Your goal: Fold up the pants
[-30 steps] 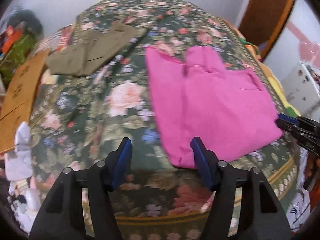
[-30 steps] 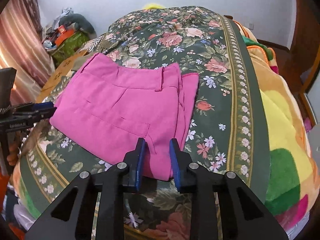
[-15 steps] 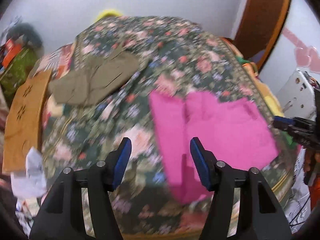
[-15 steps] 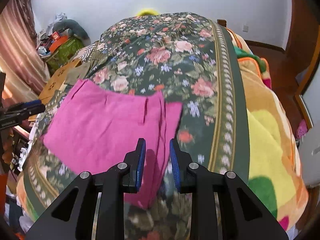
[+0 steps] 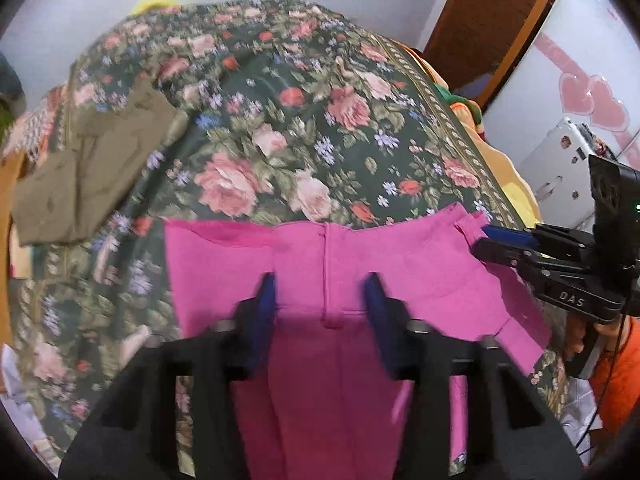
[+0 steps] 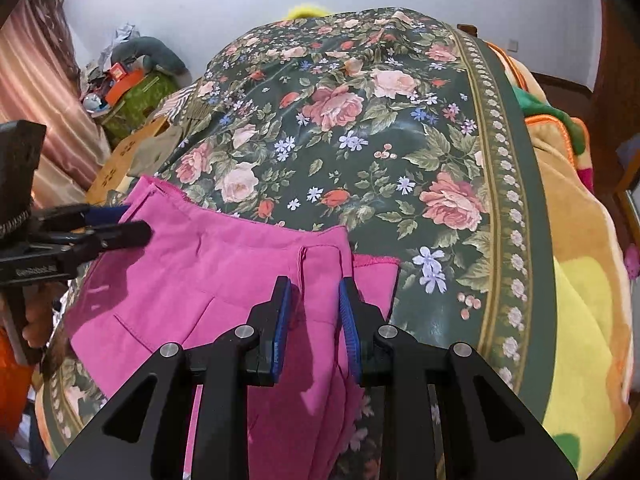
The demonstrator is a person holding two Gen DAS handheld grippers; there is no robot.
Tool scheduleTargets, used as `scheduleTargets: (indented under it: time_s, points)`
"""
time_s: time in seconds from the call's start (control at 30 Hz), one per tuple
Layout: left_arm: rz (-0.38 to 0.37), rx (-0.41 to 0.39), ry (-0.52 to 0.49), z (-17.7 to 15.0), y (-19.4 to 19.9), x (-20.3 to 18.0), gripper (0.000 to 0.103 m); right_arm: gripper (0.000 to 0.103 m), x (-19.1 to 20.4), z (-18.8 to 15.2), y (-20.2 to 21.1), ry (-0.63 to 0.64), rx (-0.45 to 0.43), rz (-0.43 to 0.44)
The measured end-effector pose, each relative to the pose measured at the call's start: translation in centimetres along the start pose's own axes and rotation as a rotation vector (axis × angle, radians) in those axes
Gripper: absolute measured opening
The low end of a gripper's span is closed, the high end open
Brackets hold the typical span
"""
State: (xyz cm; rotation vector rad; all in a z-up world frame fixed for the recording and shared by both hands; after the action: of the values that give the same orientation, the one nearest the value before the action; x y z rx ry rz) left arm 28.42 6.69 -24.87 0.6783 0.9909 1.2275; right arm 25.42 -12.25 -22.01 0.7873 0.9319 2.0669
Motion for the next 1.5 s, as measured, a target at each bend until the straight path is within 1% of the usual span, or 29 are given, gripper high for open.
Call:
scheduleTargets:
  time_s: [0.03,0.07,0.13,0.2,0.27,0.37,0.43,0.5,0.57,0.7,0.8,0.83,0.9,0.93,0.97,1.0,1.03,1.07,1.1,1.13,1.2,1.27,1.33,1.4,1.5]
  points:
    - [-0.002,-0.011,0.01,-0.1,0.0,0.1,0.034,0.022,0.1,0.0,0.0,0.007,-0.008,-0.002]
    - [-0.006,-0.02,0.013,-0.1,0.1,0.0,0.031,0.017,0.3,-0.1,0.1,0.02,-0.015,-0.008]
    - [-0.015,-0.04,0.021,-0.1,0.7,0.1,0.022,0.011,0.6,-0.1,0.3,0.041,-0.025,-0.011]
    - [-0.006,-0.06,0.017,0.0,1.3,-0.1,0.019,0.008,0.7,0.0,0.8,0.045,-0.05,0.003]
    - [0.021,-0.08,-0.001,0.1,1.6,-0.3,0.018,0.006,0.6,0.4,1.4,0.045,-0.088,0.02]
    - [0.04,-0.094,0.009,0.2,1.5,-0.2,0.018,0.005,0.8,1.0,1.8,0.068,-0.112,0.003]
    - [0.045,-0.084,0.043,0.2,0.8,0.3,0.018,0.005,1.1,1.0,1.1,0.095,-0.099,-0.03]
    - [0.073,-0.071,0.052,0.1,-0.1,0.6,0.02,0.005,1.2,0.7,-0.4,0.108,-0.047,-0.058]
    - [0.089,-0.062,0.059,0.0,-0.6,0.8,0.021,0.005,0.9,0.6,-1.2,0.099,-0.018,-0.056]
    - [0.091,-0.068,0.031,0.0,0.2,0.3,0.021,0.006,0.9,1.1,-0.1,0.103,-0.001,-0.05]
    - [0.094,-0.073,0.025,0.1,1.4,0.1,0.021,0.007,1.0,1.3,1.3,0.1,-0.003,-0.078]
    - [0.092,-0.081,0.032,0.1,2.1,0.1,0.022,0.009,1.0,1.3,1.6,0.092,-0.006,-0.078]
    - [0.087,-0.099,0.041,0.1,3.3,0.1,0.022,0.021,1.0,1.3,2.5,0.065,-0.01,-0.085]
    - [0.088,-0.114,0.048,0.1,4.2,0.1,0.024,0.033,1.0,1.3,3.2,0.05,-0.021,-0.087]
    - [0.085,-0.123,0.052,0.0,4.9,0.1,0.025,0.043,1.1,1.2,3.7,0.044,-0.036,-0.089]
    - [0.083,-0.129,0.054,0.0,5.4,0.1,0.028,0.045,1.4,1.2,4.4,0.045,-0.058,-0.094]
    - [0.084,-0.138,0.058,-0.1,6.1,0.1,0.034,0.047,1.6,1.2,5.0,0.05,-0.072,-0.1]
    - [0.091,-0.148,0.062,-0.2,6.8,0.2,0.038,0.047,1.9,1.1,5.6,0.055,-0.08,-0.104]
    - [0.096,-0.152,0.065,-0.3,7.3,0.2,0.045,0.047,2.1,1.1,6.0,0.058,-0.083,-0.101]
    - [0.097,-0.152,0.072,-0.6,7.9,0.3,0.049,0.047,2.4,1.0,6.5,0.059,-0.086,-0.097]
    - [0.083,-0.151,0.085,-1.3,8.7,0.5,0.05,0.052,2.7,0.7,7.3,0.056,-0.097,-0.096]
    - [0.085,-0.151,0.089,-2.0,9.2,0.7,0.054,0.064,3.0,0.1,8.0,0.055,-0.109,-0.099]
    - [0.089,-0.146,0.092,-2.7,9.1,0.9,0.063,0.07,3.2,-0.4,8.3,0.051,-0.11,-0.114]
    - [0.087,-0.131,0.102,-3.3,8.8,1.2,0.066,0.071,3.1,-1.0,8.1,0.04,-0.094,-0.127]
    - [0.075,-0.072,0.133,-4.3,7.1,1.9,0.066,0.071,2.7,-1.9,7.0,0.002,-0.046,-0.118]
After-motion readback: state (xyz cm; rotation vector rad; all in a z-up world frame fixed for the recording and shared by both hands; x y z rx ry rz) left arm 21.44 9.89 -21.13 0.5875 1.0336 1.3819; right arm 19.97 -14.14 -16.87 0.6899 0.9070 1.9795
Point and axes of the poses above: each gripper's, at about its wrist camera, not at the fingertips, and y roughly against the way its jaws point, x to its left, z to its top, the point moved 1 cm from there along -y, roughly the way its jaws point, and after that the axes turned 8 degrees about y, right-handed, at the moved point
